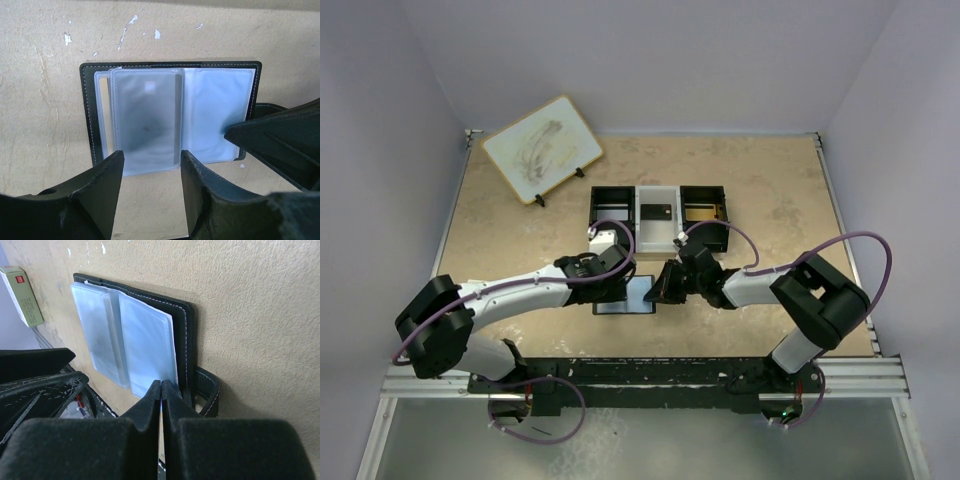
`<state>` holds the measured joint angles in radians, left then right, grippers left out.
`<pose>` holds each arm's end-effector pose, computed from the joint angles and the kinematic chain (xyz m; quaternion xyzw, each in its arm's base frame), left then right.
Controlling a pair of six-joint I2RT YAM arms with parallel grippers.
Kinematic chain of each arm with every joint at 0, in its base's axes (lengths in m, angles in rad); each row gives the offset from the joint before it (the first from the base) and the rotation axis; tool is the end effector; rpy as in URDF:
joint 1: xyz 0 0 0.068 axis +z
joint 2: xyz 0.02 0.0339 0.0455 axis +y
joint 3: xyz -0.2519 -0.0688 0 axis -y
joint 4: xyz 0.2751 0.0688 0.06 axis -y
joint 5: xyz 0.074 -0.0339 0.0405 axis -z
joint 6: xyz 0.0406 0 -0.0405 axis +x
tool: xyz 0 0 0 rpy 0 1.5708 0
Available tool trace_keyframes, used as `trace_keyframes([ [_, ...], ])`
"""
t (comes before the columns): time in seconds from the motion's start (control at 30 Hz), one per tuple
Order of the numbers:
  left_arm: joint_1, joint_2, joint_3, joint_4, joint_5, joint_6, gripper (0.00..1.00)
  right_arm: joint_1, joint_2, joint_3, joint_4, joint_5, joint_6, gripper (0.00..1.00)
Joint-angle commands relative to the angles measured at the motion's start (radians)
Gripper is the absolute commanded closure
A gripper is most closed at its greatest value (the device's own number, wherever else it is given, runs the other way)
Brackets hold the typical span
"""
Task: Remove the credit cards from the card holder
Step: Remove the credit card from the card holder.
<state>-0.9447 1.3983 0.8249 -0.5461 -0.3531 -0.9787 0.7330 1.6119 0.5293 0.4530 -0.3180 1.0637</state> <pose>0.1809 -0.2262 0.1620 -0.0556 0.9587 -0.0827 0.2664 0.2170 0.2124 0.0841 0.0740 0.8799 0.4381 0.1685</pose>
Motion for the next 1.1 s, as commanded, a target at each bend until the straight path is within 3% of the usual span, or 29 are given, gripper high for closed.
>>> trace_keyframes([
  [0.0, -0.005, -0.005, -0.011, 0.072, 0.003, 0.016, 0.53, 0.003, 0.02, 0.002, -0.092, 0.011, -0.026, 0.96],
  [0.37, -0.004, 0.008, -0.055, 0.08, -0.047, -0.05, 0.47, 0.003, 0.023, 0.004, -0.1, 0.016, -0.03, 0.96],
  [0.73, -0.004, 0.001, -0.065, 0.129, -0.005, -0.044, 0.6, 0.003, 0.025, 0.002, -0.1, 0.016, -0.028, 0.96],
  [1.07, -0.005, 0.001, -0.053, 0.057, -0.069, -0.064, 0.54, 0.003, 0.029, 0.001, -0.096, 0.014, -0.03, 0.96],
])
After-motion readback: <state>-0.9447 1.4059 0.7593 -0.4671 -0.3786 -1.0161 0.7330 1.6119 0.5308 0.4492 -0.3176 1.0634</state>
